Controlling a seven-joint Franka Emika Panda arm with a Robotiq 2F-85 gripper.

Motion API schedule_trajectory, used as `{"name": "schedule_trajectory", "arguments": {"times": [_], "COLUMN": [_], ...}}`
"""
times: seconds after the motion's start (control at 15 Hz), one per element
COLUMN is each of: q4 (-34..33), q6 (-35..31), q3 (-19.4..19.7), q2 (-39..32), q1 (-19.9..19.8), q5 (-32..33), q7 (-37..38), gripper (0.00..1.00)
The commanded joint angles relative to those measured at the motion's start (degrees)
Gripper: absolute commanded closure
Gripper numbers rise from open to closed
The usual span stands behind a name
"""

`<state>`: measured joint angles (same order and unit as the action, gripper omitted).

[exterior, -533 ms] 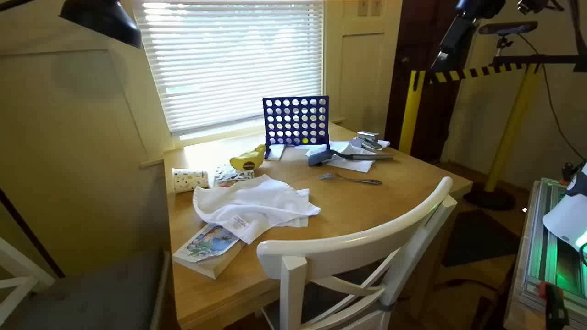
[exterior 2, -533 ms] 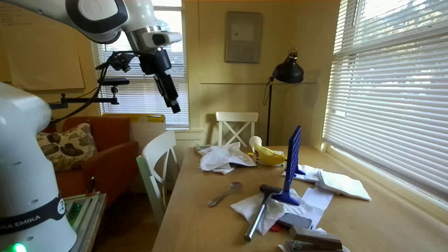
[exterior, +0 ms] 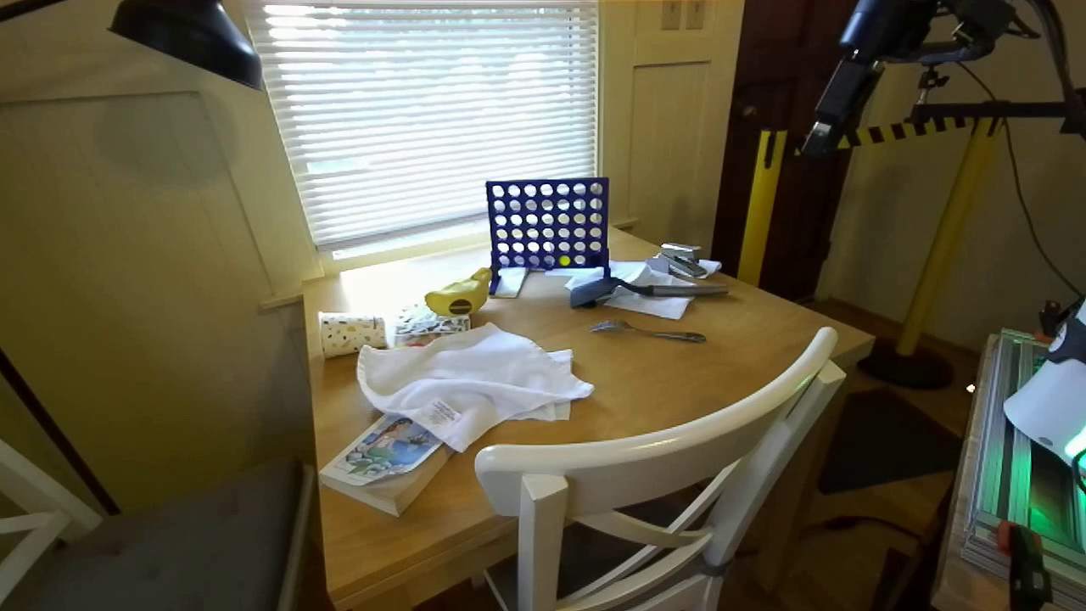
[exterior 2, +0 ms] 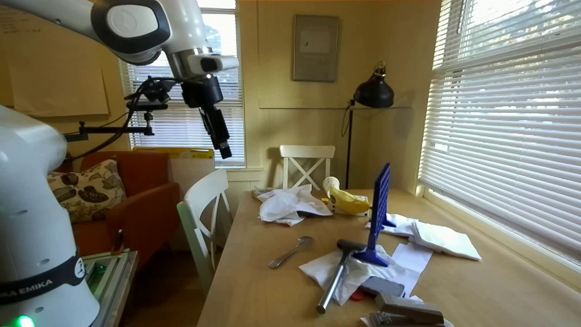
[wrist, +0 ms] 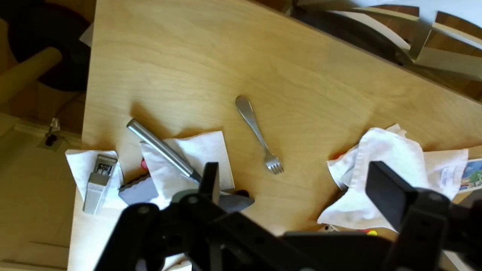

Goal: Place the white towel on the backrest of the chair on the right.

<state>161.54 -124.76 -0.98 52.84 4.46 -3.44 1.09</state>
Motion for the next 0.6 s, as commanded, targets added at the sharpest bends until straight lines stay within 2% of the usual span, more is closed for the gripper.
{"name": "schedule_trajectory", "arguments": {"times": [0.0,0.27,0.53], "q4": [-0.60,-3.04,-9.36], "q6": [-6.29,-12.01,-12.89], "q3": [3.92,12.64,21.48], "q2": [-3.52,-10.28,-20.24], "q1": [-1.34,-1.57,2.35], "q5": [1.56,1.69,-1.80], "q7": [-6.62,-18.72,-31.83], "gripper": [0.00,0.00,0.00]}}
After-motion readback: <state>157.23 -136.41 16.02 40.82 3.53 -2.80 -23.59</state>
